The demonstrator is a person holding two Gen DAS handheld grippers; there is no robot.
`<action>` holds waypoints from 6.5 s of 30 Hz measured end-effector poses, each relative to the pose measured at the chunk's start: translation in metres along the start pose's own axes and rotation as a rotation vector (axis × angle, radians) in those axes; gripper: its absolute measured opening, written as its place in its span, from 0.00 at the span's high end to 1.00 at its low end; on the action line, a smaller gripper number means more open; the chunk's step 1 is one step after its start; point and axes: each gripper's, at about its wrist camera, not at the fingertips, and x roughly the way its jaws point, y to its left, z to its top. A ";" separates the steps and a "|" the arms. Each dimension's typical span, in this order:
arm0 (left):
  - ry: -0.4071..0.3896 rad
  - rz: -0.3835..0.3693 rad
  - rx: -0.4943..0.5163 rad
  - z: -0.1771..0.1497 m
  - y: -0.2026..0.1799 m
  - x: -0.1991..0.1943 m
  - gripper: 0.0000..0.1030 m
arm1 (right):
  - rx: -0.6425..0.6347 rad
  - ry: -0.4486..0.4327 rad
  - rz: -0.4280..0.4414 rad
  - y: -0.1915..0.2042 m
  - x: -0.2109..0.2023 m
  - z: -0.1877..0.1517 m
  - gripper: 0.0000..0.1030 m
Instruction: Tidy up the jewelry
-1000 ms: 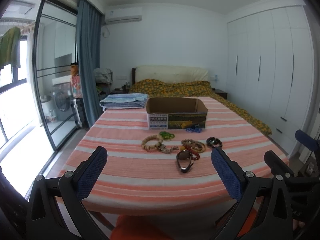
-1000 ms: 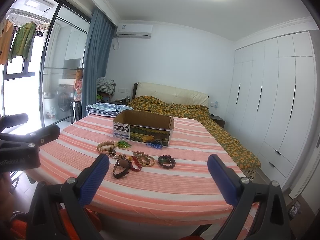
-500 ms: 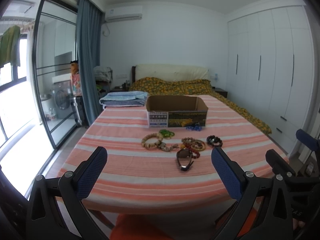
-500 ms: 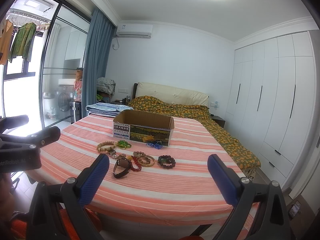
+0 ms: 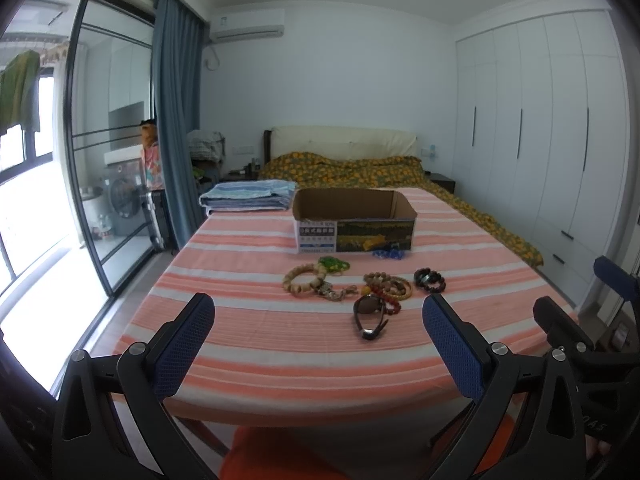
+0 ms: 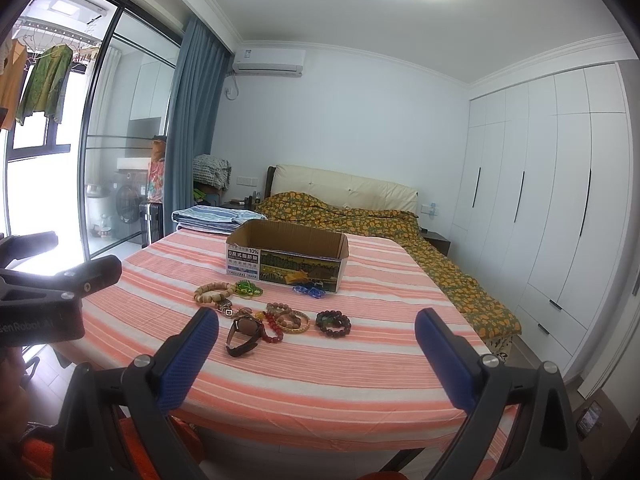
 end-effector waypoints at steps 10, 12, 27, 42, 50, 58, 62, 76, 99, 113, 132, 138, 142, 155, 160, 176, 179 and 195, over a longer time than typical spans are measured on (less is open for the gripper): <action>0.006 0.000 -0.001 -0.001 0.001 0.002 0.00 | 0.000 0.000 0.000 0.000 0.000 0.000 0.02; 0.006 0.000 -0.002 -0.001 0.002 0.002 0.00 | 0.000 0.000 0.000 0.000 -0.001 0.000 0.02; 0.004 0.001 0.004 -0.001 0.000 0.002 0.00 | -0.001 0.000 0.000 0.000 -0.001 0.000 0.02; 0.005 0.001 0.005 -0.001 0.001 0.001 0.00 | -0.001 0.000 -0.001 0.000 -0.001 0.000 0.02; 0.011 -0.002 0.008 -0.001 0.000 0.002 0.00 | -0.001 0.001 0.001 0.000 -0.001 0.000 0.02; 0.023 -0.006 0.013 -0.001 -0.001 0.003 0.00 | -0.002 0.001 0.001 0.000 -0.001 0.000 0.02; 0.024 -0.007 0.013 -0.002 -0.001 0.003 0.00 | -0.002 0.001 0.000 0.000 -0.001 0.000 0.02; 0.043 -0.006 0.046 -0.004 -0.007 0.009 0.00 | 0.005 0.001 -0.001 -0.001 -0.001 -0.002 0.02; 0.166 0.050 -0.084 0.009 0.044 0.078 0.00 | 0.061 0.103 -0.035 -0.022 0.045 -0.009 0.02; 0.281 0.087 -0.103 0.028 0.077 0.194 0.00 | 0.112 0.259 -0.025 -0.044 0.112 -0.023 0.02; 0.630 0.121 -0.017 -0.004 0.085 0.391 0.00 | 0.183 0.355 -0.026 -0.056 0.151 -0.040 0.02; 0.626 0.091 -0.019 -0.002 0.086 0.393 0.00 | 0.185 0.371 -0.016 -0.056 0.154 -0.046 0.02; 0.612 0.091 0.013 -0.001 0.082 0.392 0.00 | 0.185 0.371 -0.008 -0.056 0.153 -0.047 0.02; 0.627 0.070 0.077 -0.001 0.078 0.387 0.00 | 0.224 0.513 0.044 -0.128 0.253 -0.048 0.06; 0.614 0.016 0.113 -0.001 0.072 0.379 0.19 | 0.254 0.675 0.219 -0.125 0.337 -0.062 0.46; 0.582 -0.076 0.255 -0.004 0.042 0.360 0.87 | 0.043 0.770 0.248 -0.098 0.368 -0.056 0.88; 0.595 -0.100 0.184 -0.002 0.048 0.355 0.87 | 0.083 0.730 0.249 -0.107 0.354 -0.048 0.88; 0.460 -0.216 -0.026 0.091 0.070 0.317 0.88 | 0.078 0.493 0.340 -0.096 0.338 0.068 0.88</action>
